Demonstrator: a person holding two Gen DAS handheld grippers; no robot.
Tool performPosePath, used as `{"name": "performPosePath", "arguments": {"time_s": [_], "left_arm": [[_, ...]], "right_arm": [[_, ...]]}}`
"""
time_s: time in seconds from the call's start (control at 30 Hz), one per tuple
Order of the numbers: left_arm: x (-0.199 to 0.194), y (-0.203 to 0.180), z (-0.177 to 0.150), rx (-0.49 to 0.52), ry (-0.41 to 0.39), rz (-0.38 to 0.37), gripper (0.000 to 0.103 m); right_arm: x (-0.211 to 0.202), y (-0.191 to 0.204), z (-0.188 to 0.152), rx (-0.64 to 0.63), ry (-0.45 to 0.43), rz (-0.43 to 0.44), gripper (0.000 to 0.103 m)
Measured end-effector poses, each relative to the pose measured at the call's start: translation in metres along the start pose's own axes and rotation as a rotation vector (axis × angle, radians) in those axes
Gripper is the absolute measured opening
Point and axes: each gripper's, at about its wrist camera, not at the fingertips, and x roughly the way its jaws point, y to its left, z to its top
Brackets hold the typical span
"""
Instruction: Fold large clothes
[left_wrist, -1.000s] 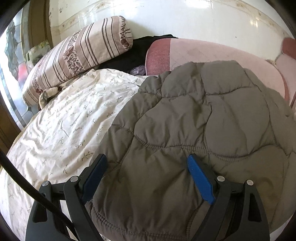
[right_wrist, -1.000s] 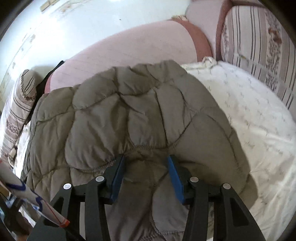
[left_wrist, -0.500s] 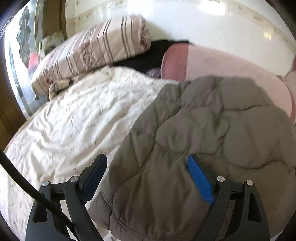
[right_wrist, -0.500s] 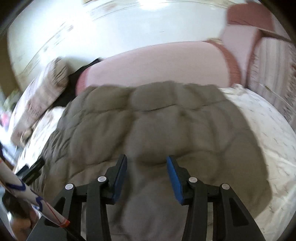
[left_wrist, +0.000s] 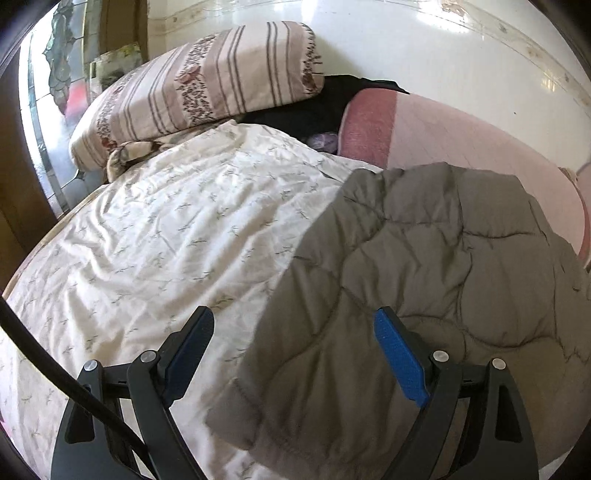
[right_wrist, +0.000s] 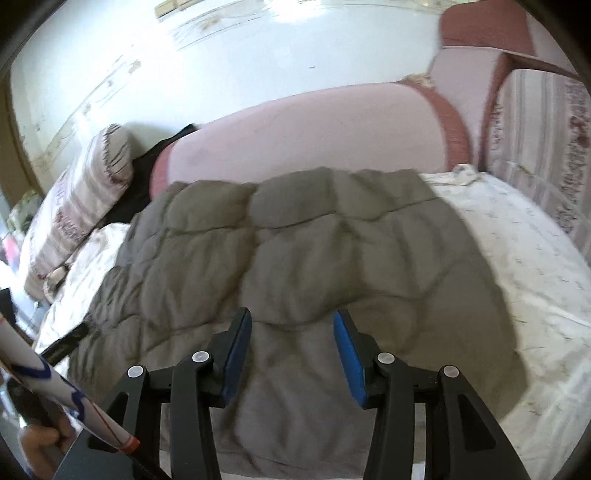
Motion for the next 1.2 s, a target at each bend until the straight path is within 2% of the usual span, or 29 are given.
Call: {"name": "performPosePath", "arguments": {"time_s": [0.17,0.3,0.4,0.57,0.6,0.73,0.8,1.03,1.2], "left_arm": [[-0.009,0.015,0.002,0.003,0.013,0.011,0.089],[-0.021,0.033,-0.004,-0.011,0.036,-0.009,0.089],[-0.04,0.051,-0.018,-0.02,0.046,-0.032,0.089],[-0.06,0.085,-0.043,-0.087,0.095,-0.094,0.09],[-0.058,0.094,-0.049,-0.123,0.119,-0.111,0.09],[-0.032,0.127,-0.06,-0.336,0.271,-0.291,0.09],[-0.023,0.135,-0.062,-0.395,0.286,-0.331,0.09],[0.0,0.126,-0.061,-0.497,0.314,-0.424,0.09],[0.02,0.108,-0.064,-0.523,0.368,-0.469,0.09]], "right_arm": [[-0.015,-0.029,-0.003,0.045,0.03,-0.084,0.05],[-0.048,-0.065,-0.001,0.133,0.021,-0.084,0.052],[-0.075,-0.091,-0.002,0.21,-0.011,-0.07,0.058],[-0.112,-0.134,-0.033,0.338,-0.051,-0.066,0.071],[-0.112,-0.144,-0.039,0.375,-0.039,-0.064,0.071],[-0.105,-0.179,-0.053,0.532,0.013,0.008,0.071],[-0.102,-0.195,-0.06,0.597,0.02,0.035,0.072],[-0.085,-0.224,-0.073,0.758,0.037,0.151,0.083],[-0.072,-0.227,-0.076,0.824,0.041,0.181,0.085]]}}
